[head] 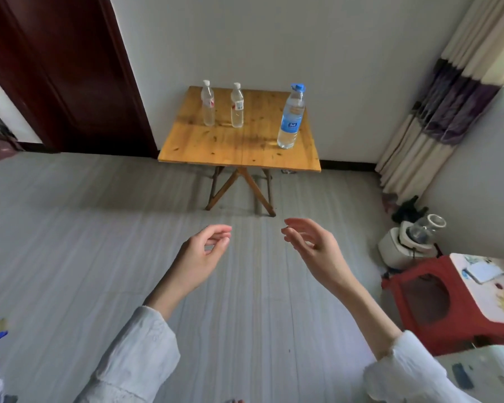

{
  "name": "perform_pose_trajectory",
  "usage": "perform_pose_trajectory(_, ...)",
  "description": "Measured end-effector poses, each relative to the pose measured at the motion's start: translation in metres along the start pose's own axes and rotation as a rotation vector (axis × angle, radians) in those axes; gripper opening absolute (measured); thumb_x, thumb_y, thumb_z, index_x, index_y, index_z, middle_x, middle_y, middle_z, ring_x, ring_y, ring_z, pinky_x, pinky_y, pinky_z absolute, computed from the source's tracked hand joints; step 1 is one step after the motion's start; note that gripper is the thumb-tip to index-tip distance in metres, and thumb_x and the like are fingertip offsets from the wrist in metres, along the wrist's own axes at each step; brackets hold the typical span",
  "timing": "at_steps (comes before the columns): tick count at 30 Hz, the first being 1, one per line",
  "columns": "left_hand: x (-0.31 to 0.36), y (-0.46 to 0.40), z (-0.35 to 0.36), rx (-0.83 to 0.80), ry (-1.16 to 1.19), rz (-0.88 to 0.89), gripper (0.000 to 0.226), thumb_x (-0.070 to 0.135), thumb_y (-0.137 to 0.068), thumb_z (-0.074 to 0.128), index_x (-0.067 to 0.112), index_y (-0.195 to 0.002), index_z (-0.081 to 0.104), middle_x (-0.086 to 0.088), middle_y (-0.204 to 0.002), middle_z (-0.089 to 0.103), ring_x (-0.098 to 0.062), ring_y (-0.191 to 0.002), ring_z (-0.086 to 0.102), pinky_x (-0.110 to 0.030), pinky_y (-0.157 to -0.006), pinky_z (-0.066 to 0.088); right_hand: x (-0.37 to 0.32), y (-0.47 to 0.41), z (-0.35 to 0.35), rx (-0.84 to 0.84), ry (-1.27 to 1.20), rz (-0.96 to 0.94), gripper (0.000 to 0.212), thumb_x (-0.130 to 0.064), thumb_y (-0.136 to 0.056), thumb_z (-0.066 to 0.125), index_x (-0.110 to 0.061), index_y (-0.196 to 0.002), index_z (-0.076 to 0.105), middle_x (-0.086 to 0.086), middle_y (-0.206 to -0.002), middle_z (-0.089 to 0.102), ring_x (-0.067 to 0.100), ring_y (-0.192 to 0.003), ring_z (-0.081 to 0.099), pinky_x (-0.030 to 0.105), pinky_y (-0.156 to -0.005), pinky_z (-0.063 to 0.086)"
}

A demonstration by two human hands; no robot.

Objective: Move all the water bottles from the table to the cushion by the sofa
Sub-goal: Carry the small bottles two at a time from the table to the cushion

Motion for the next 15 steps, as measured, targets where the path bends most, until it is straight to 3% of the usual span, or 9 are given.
perform_pose_trajectory(7, -0.010, -0.156, 0.002, -0.015, -0.012, -0.035, 0.023, 0.018, -0.091, 0.048, 0.022, -0.113, 0.056, 0.008, -0.111, 0.062, 0.003, -0.102, 0.054, 0.004, -0.073, 0.037, 0.027, -0.168, -0.013, -0.006, -0.001, 0.004, 0.024, -0.033, -0.087, 0.053, -0.024, -0.109, 0.058, 0.001, -0.107, 0.067, 0.011, -0.098, 0.063, 0.030, -0.088, 0.051)
perform_pose_trajectory(13, -0.019, -0.307, 0.000, 0.086, -0.003, -0.071, 0.021, 0.017, -0.091, 0.049, 0.023, -0.110, 0.056, 0.010, -0.106, 0.062, 0.012, -0.091, 0.056, 0.002, -0.075, 0.038, 0.047, -0.334, -0.022, -0.087, -0.014, -0.025, 0.025, -0.031, -0.089, 0.053, -0.020, -0.110, 0.059, -0.003, -0.103, 0.067, 0.005, -0.093, 0.063, 0.013, -0.077, 0.046)
perform_pose_trajectory(15, -0.015, -0.353, -0.001, 0.092, 0.003, -0.087, 0.020, 0.017, -0.091, 0.049, 0.026, -0.108, 0.056, 0.013, -0.104, 0.062, 0.013, -0.091, 0.056, -0.002, -0.076, 0.039, 0.046, -0.384, -0.029, -0.113, -0.011, -0.034, 0.024, -0.031, -0.089, 0.053, -0.021, -0.110, 0.059, -0.005, -0.104, 0.067, 0.005, -0.094, 0.062, 0.013, -0.079, 0.048)
Point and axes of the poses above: each hand's wrist, its own y-axis away from the middle knuckle, its own z-axis out of the palm, x = y × z, the point moved 3 cm from there along -y, towards the middle knuckle
